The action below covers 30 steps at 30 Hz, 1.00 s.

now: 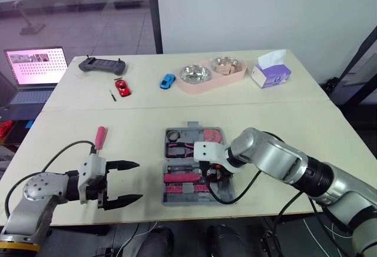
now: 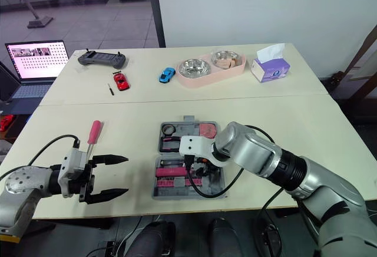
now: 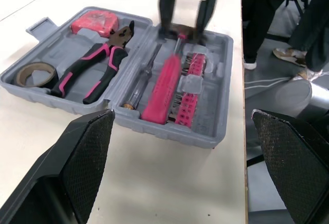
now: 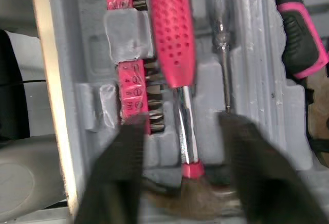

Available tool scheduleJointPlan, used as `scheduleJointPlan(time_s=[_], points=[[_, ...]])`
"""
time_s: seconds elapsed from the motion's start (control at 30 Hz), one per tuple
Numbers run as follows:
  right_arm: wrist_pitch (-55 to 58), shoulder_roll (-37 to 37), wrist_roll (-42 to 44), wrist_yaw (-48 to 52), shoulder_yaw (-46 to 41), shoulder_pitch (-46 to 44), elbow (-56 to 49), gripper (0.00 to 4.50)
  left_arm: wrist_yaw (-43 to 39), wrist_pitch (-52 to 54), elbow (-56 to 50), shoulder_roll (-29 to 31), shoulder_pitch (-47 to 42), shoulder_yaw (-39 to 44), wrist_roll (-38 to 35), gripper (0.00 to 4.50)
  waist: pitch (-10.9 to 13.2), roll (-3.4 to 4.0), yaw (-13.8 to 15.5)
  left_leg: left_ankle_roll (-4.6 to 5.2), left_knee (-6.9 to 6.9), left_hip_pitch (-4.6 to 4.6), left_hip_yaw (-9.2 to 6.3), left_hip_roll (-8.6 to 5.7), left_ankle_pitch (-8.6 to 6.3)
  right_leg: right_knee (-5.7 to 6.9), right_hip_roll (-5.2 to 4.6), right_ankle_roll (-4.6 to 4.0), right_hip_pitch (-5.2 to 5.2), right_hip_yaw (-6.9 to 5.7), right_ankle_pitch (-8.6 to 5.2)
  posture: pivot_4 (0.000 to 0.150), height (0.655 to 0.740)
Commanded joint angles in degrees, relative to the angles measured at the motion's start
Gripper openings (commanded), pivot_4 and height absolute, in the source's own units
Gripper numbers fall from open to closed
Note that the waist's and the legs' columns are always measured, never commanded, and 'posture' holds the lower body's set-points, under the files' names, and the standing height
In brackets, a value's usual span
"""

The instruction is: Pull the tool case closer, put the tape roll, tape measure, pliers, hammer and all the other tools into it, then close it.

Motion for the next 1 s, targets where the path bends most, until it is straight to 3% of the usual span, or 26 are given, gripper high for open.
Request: scheduleJointPlan(time_s=[0.03, 0.23, 0.43, 0.53, 0.67, 0.7, 1.0], points=[[-0.23, 0.63, -0.51, -0.24, -2.04, 0.02, -0.34, 3.22, 0.23, -0.15, -1.37, 0.21, -0.31, 1.16, -1.06, 4.5, 0.0, 0.0, 0.0, 0.0, 0.0, 0.0, 0.0, 0.0, 0.0, 0.0, 0.0, 0.0, 0.0, 0.0, 0.0, 0.15, 0.74], [0.34, 0.53, 0.09, -0.36, -3.98, 0.47, -1.3, 3.22, 0.51, 0.34, -1.55, 0.2, -0.7, 0.95, -1.1, 4.5, 0.0, 0.0, 0.01, 0.0, 0.01, 0.0, 0.0, 0.0, 0.0, 0.0, 0.0, 0.01, 0.01, 0.0, 0.0, 0.15, 0.74], [-1.06, 1.24, 2.24, -2.66, -11.58, 4.95, -4.86, 3.22, 0.93, 0.79, -1.91, 0.19, -0.9, 0.84, -1.09, 4.5, -0.01, -0.02, 0.08, 0.0, 0.0, 0.0, -0.01, 0.0, 0.0, 0.0, 0.01, 0.01, 0.01, 0.0, 0.01, 0.15, 0.74], [-3.86, 3.29, 3.67, -4.83, -15.76, 9.96, -8.19, 2.42, 0.93, 0.96, -1.9, 0.28, -0.97, 0.83, -1.09, 4.5, -0.03, -0.05, 0.14, 0.0, 0.0, 0.0, -0.01, 0.0, 0.0, 0.0, 0.01, 0.02, 0.03, 0.0, 0.01, 0.15, 0.74], [-11.61, 6.36, 2.83, -7.6, -17.87, 16.8, -7.69, 0.36, 0.81, 1.18, -1.83, 0.21, -1.08, 0.8, -1.08, 4.5, -0.04, -0.07, 0.1, 0.0, 0.02, 0.02, -0.01, 0.0, 0.0, 0.01, 0.03, 0.04, 0.06, 0.0, 0.03, 0.15, 0.74], [-13.23, 7.29, 2.58, -8.31, -18.25, 18.0, -6.9, 0.05, 0.77, 1.15, -1.76, 0.16, -1.1, 0.78, -1.05, 4.5, -0.04, -0.07, 0.09, 0.0, 0.03, 0.03, 0.0, 0.0, 0.0, 0.01, 0.03, 0.05, 0.08, 0.0, 0.03, 0.15, 0.74], [-21.78, 10.32, -1.06, -11.6, -17.65, 23.36, -0.52, 0.05, 0.6, 1.1, -1.33, 0.28, -1.51, 1.03, -1.06, 4.5, -0.07, -0.11, 0.14, 0.0, 0.07, 0.06, 0.0, -0.01, 0.01, 0.01, 0.05, 0.06, 0.15, 0.0, 0.04, 0.15, 0.74]])
